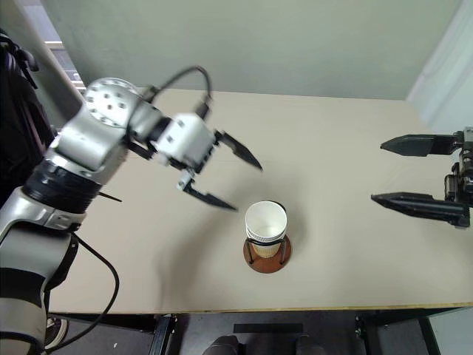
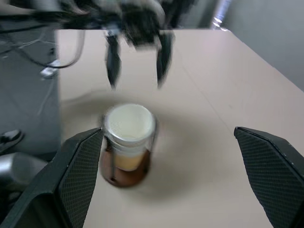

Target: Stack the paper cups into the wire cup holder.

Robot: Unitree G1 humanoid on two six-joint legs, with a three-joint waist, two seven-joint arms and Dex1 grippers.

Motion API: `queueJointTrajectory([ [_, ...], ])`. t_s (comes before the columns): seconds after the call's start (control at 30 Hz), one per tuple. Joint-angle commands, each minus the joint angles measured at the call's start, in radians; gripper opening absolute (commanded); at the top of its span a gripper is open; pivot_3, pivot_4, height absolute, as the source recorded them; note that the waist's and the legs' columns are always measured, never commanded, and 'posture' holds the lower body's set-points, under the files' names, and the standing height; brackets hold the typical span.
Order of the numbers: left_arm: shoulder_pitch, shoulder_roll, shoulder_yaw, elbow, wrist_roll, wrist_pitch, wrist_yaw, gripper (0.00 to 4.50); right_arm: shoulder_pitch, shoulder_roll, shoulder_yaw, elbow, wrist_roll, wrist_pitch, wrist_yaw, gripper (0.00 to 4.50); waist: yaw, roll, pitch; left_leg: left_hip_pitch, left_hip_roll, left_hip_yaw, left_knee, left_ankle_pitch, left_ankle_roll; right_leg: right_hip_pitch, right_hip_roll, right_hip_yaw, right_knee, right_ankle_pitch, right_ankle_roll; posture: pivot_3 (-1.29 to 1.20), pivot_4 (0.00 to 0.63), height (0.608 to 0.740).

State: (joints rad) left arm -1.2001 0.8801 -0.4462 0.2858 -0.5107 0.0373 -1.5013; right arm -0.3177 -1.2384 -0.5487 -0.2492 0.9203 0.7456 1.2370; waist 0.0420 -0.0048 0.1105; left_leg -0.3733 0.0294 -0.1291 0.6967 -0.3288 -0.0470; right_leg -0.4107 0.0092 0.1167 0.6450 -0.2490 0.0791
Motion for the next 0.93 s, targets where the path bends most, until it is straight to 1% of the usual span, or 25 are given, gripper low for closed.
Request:
queueJointTrajectory([
  [0.03,0.096,0.103,0.164,0.076,0.022,0.087,0.034,4.41,0.008,0.007,0.033,0.137,-0.091,-0.080,0.045,4.50,-0.008,0.002,-0.001,0.000,0.000,0.000,-0.001,0.000,0.000,-0.001,0.000,0.000,0.000,0.000,0.000,0.00,0.150,0.740],
  [0.1,0.185,0.167,0.237,0.083,0.009,0.137,0.018,4.41,0.003,0.010,0.065,0.205,-0.128,-0.114,0.079,4.50,-0.015,0.002,-0.001,0.001,0.001,0.001,-0.004,0.000,-0.001,-0.002,0.000,0.001,0.000,0.000,-0.001,0.00,0.150,0.740],
  [0.2,0.344,0.247,0.338,0.007,-0.057,0.230,-0.051,4.41,-0.014,0.010,0.107,0.252,-0.146,-0.138,0.142,4.50,-0.017,0.002,-0.001,0.000,0.001,0.001,-0.008,0.002,-0.003,-0.005,0.000,0.001,0.000,-0.001,-0.001,0.00,0.150,0.740],
  [0.33,0.508,0.301,0.437,-0.126,-0.096,0.315,-0.062,4.41,-0.048,0.014,0.149,0.241,-0.137,-0.142,0.201,4.50,-0.007,0.002,-0.001,0.000,0.000,0.000,-0.012,0.003,-0.006,-0.006,0.000,0.001,-0.001,-0.001,-0.002,0.00,0.150,0.740],
  [0.5,0.690,0.347,0.575,-0.242,-0.112,0.378,-0.022,4.41,-0.091,0.025,0.195,0.251,-0.159,-0.153,0.224,4.50,-0.009,0.002,-0.001,0.003,0.000,0.000,-0.013,0.004,-0.006,-0.004,0.000,0.001,0.000,-0.001,-0.003,0.00,0.150,0.740],
  [0.57,0.736,0.348,0.626,-0.267,-0.121,0.400,-0.006,4.41,-0.103,0.023,0.204,0.264,-0.169,-0.156,0.233,4.50,-0.009,0.002,-0.001,0.006,0.001,0.001,-0.013,0.004,-0.006,-0.003,0.000,0.001,0.001,-0.002,-0.005,0.00,0.150,0.740],
  [0.67,0.776,0.340,0.664,-0.290,-0.116,0.418,0.009,4.41,-0.128,0.031,0.241,0.284,-0.191,-0.156,0.238,4.50,-0.010,0.002,-0.001,0.007,0.001,0.001,-0.014,0.004,-0.006,-0.003,0.000,0.001,0.002,-0.002,-0.006,0.00,0.150,0.740],
  [0.93,0.804,0.326,0.690,-0.324,-0.115,0.443,0.025,4.41,-0.170,0.047,0.283,0.307,-0.211,-0.149,0.253,4.50,-0.013,0.002,-0.001,0.008,0.002,0.001,-0.015,0.004,-0.006,-0.003,0.000,0.001,0.003,-0.002,-0.009,0.00,0.150,0.740],
])
